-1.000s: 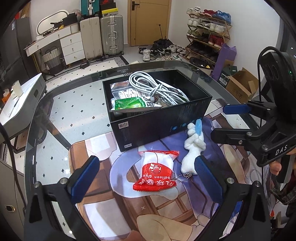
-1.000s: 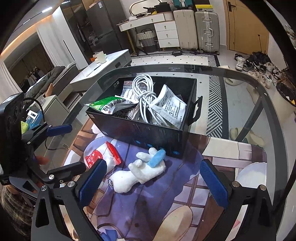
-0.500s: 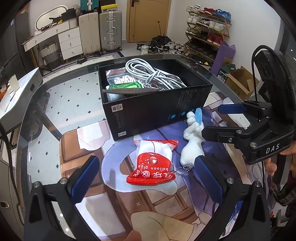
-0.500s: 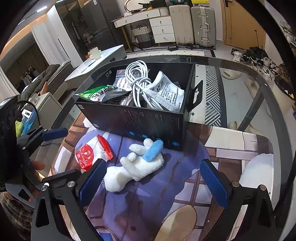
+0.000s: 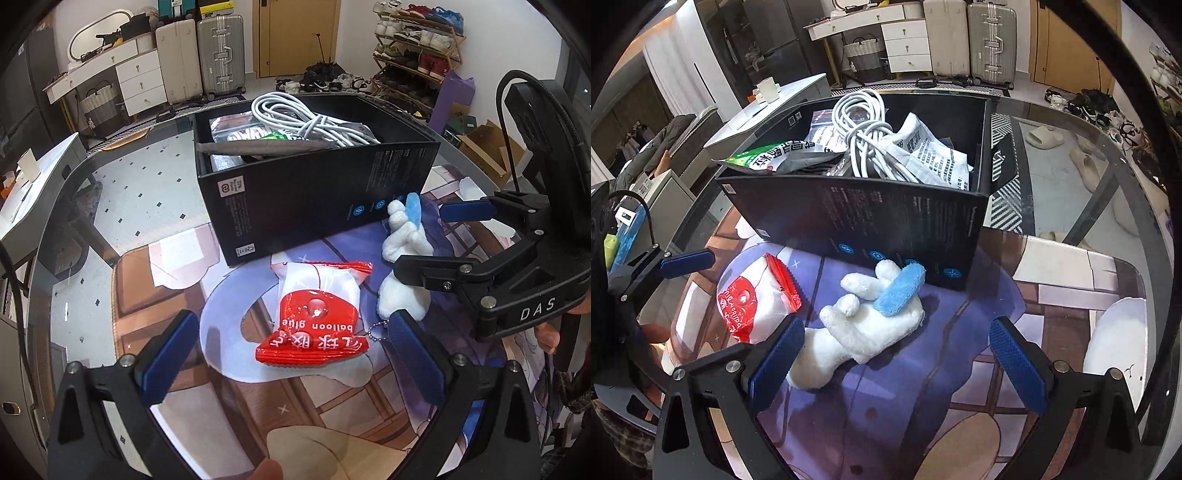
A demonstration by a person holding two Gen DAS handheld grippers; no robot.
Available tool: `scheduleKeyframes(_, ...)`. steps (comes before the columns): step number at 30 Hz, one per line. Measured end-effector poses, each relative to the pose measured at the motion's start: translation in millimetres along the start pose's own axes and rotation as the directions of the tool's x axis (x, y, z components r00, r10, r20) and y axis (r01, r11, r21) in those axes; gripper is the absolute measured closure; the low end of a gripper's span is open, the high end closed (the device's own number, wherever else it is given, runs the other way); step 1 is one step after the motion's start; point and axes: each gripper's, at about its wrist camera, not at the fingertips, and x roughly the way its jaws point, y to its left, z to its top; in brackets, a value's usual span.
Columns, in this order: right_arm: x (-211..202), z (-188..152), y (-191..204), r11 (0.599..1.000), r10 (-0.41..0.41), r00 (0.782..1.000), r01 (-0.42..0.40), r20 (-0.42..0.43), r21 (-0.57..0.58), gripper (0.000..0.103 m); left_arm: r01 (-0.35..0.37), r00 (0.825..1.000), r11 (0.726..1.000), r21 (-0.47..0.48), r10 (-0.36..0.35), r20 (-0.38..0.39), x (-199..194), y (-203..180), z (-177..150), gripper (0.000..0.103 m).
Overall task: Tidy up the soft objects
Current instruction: 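Withdraw both tools from the box toward the red balloon glue bag and white plush toy, then close the left tool on the red balloon glue bag while the right tool closes on the white plush toy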
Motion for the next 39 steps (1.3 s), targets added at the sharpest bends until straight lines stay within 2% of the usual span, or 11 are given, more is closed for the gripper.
scheduleKeyframes(4,6,3,2,0.999,-0.044,0.999,0.044,0.002,0.011,0.001,-0.013,1.000,1.000,0.002,0.013,-0.001,3,0,-1,0.000)
scheduleKeyframes(18,-1,-18,-4,0.999,-0.044,0.999,0.044,-0.013,0.006,0.001,-0.037,0.999,0.999,-0.011,0.037,-0.005,16,-3,0,0.000)
scheduleKeyframes(28,-2,-31,5,0.997,-0.046,0.999,0.045,-0.006,-0.056,0.001,-0.065,0.998,0.997,-0.032,0.065,-0.006,25,0,1,0.000)
scheduleKeyframes(36,7,-42,34,0.984,-0.081,0.996,0.084,0.029,-0.159,0.001,-0.054,0.998,0.998,-0.011,0.054,0.017,25,1,-3,0.000)
scheduleKeyframes(39,7,-46,38,0.984,-0.075,0.996,0.082,0.052,-0.161,0.001,-0.054,0.998,0.998,-0.011,0.055,0.019,24,1,-5,0.000)
